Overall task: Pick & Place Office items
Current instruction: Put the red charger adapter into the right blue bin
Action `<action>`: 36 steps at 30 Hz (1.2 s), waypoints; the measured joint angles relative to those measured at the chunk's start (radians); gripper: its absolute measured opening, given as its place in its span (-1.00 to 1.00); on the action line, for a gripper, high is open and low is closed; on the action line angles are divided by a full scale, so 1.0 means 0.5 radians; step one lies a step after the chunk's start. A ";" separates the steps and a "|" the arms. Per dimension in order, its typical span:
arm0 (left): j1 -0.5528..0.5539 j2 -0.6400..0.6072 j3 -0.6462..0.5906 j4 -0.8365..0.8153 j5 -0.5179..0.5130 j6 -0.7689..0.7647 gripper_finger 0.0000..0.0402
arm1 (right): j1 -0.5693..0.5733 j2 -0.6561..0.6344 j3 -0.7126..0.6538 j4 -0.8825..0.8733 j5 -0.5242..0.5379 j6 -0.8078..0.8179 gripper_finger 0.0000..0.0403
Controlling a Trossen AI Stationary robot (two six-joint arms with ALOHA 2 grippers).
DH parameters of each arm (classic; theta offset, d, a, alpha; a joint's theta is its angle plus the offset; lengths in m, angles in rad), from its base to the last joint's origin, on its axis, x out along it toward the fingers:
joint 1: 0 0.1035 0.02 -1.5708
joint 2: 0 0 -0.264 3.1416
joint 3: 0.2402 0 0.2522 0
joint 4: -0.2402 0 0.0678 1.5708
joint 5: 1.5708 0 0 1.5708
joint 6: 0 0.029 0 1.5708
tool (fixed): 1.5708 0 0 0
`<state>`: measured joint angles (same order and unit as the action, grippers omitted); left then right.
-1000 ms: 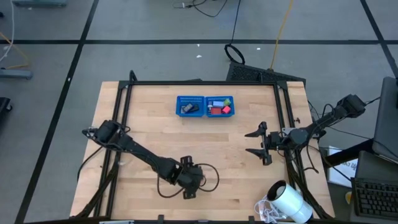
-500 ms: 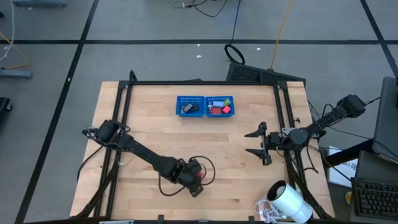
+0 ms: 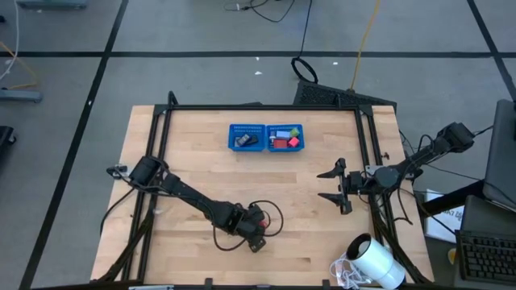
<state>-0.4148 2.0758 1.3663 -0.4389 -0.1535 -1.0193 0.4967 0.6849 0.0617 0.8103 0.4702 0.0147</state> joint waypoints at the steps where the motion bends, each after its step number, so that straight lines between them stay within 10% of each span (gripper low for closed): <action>1: 0.004 0.000 -0.002 0.006 0.002 0.059 0.37 | 0.000 0.000 0.001 0.001 0.000 0.000 0.40; 19: 0.017 -0.119 -0.013 0.017 -0.052 0.388 0.08 | 0.000 -0.001 0.000 0.017 0.000 0.040 0.40; 36: -0.021 -0.343 -0.002 -0.126 -0.485 1.164 0.08 | 0.000 0.085 0.000 0.042 0.053 0.945 0.40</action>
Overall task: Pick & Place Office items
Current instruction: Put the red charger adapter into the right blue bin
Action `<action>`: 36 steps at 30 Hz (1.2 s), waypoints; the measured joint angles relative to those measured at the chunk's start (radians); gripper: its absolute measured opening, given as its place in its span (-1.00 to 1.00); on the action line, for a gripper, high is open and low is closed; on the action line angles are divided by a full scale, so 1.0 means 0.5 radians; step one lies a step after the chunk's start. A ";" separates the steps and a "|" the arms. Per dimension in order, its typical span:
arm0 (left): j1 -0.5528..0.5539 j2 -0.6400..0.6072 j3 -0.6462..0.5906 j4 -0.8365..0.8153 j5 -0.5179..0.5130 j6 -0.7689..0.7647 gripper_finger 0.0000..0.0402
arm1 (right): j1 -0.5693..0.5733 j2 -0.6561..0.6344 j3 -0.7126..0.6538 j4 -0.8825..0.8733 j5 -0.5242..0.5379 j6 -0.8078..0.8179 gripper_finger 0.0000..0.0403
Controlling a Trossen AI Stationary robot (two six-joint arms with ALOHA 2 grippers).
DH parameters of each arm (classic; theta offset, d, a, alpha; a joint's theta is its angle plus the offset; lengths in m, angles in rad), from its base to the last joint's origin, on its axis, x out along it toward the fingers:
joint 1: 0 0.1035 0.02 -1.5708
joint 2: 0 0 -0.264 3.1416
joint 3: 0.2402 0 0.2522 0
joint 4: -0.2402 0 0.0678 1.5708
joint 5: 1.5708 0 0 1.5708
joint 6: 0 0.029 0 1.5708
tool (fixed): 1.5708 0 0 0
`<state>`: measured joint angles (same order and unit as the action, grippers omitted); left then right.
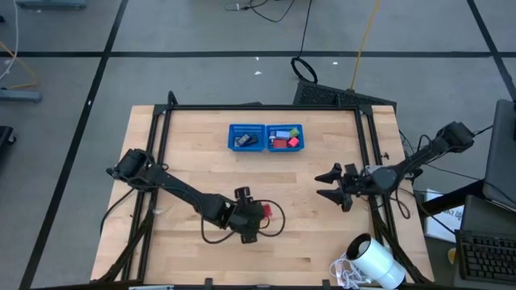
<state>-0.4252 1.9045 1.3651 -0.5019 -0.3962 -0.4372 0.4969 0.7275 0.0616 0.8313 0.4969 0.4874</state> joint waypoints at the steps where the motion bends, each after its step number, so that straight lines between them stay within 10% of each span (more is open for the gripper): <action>1: 0.000 0.000 0.000 -0.005 -0.044 0.070 0.08 | 0.000 0.044 0.001 -0.003 0.000 0.048 0.40; 12: 0.092 0.000 0.000 -0.034 -0.262 0.396 0.08 | -0.091 0.872 0.265 -0.019 0.206 0.401 0.40; 36: 0.088 -0.003 0.002 -0.026 -0.407 0.557 0.08 | -0.368 1.893 1.103 0.215 -0.475 0.500 0.40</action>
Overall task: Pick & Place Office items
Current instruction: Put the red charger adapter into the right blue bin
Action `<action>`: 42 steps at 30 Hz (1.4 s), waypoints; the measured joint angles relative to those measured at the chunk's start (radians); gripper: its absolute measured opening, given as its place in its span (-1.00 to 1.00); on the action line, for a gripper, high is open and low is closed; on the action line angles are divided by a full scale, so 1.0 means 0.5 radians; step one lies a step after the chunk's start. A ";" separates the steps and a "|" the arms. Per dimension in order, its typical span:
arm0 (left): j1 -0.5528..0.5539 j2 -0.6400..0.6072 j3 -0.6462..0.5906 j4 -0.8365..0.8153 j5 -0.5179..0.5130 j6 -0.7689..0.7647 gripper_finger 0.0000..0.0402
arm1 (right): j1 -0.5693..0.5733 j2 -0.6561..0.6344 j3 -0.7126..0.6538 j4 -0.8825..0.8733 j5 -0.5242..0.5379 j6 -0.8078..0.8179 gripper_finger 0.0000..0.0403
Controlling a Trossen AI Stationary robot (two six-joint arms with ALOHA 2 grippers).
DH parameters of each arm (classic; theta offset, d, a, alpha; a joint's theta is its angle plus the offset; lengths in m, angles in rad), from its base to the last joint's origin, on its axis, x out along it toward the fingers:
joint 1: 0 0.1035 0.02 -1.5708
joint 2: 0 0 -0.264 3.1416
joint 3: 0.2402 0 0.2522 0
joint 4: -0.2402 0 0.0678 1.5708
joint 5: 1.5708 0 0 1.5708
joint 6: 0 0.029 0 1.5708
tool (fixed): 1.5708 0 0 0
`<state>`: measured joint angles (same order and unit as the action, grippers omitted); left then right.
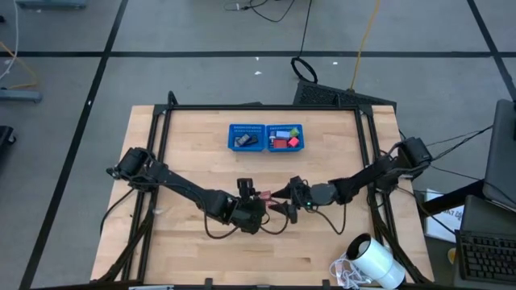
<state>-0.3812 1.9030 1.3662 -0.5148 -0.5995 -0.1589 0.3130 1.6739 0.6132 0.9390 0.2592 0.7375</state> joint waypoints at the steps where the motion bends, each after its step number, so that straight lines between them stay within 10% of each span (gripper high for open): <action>1: -0.006 0.000 0.013 -0.026 -0.005 -0.009 0.08 | -0.010 0.016 0.000 -0.002 0.000 0.017 0.40; 18: -0.071 -0.003 0.167 -0.123 -0.135 -0.019 0.08 | -0.036 0.016 0.002 0.053 -0.006 0.043 0.36; 32: -0.069 -0.002 0.167 -0.124 -0.152 -0.064 0.10 | -0.034 0.016 0.001 0.108 -0.108 0.004 -0.39; 42: -0.089 -0.012 0.167 -0.117 0.054 -0.355 0.43 | -0.038 -0.028 -0.002 0.108 -0.275 -0.126 -0.41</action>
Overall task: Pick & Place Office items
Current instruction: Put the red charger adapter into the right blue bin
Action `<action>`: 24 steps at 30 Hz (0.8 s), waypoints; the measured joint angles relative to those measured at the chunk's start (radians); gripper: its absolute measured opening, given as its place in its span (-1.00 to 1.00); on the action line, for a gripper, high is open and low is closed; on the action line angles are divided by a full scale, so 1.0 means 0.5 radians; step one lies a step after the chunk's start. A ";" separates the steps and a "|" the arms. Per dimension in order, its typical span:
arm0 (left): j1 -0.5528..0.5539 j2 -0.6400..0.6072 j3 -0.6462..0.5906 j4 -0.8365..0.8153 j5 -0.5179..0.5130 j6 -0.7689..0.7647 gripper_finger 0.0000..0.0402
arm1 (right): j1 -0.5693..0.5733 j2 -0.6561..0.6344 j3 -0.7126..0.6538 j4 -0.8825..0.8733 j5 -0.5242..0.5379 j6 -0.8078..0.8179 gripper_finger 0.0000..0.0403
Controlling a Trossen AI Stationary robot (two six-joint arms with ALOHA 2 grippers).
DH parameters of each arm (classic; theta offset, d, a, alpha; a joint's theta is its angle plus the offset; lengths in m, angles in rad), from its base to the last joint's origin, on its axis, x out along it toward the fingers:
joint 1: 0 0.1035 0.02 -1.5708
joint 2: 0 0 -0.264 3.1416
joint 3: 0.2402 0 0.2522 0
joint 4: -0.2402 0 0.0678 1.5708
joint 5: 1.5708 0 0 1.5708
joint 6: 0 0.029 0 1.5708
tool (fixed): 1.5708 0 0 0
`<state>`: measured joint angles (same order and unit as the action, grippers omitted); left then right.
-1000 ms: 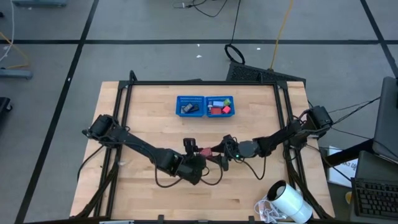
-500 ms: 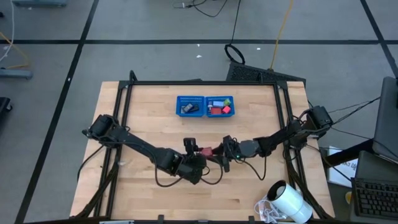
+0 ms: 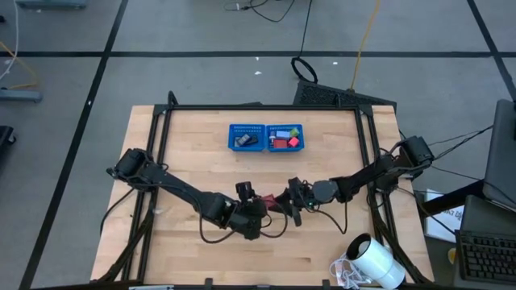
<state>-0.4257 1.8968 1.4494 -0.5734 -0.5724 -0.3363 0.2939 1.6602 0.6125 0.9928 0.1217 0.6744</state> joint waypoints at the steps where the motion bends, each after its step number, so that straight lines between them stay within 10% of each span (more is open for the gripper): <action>1: -0.003 -0.016 0.000 -0.018 0.059 -0.012 0.45 | 0.000 -0.011 -0.002 -0.008 -0.004 -0.012 -0.41; 7: -0.044 -0.204 -0.001 -0.110 0.443 -0.027 0.56 | -0.010 -0.126 -0.112 -0.020 0.024 -0.021 -0.41; 14: -0.313 -0.503 -0.068 0.317 0.158 0.426 0.55 | -0.010 -0.311 -0.298 0.013 0.079 -0.021 -0.41; 24: -0.315 -1.070 -1.115 1.450 0.133 0.486 0.58 | -0.008 -0.447 -0.486 0.160 0.174 -0.018 -0.41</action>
<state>-0.5832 1.3621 0.8919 0.1516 -0.5060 -0.0935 0.2897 1.4368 0.3694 1.0729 0.2086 0.6655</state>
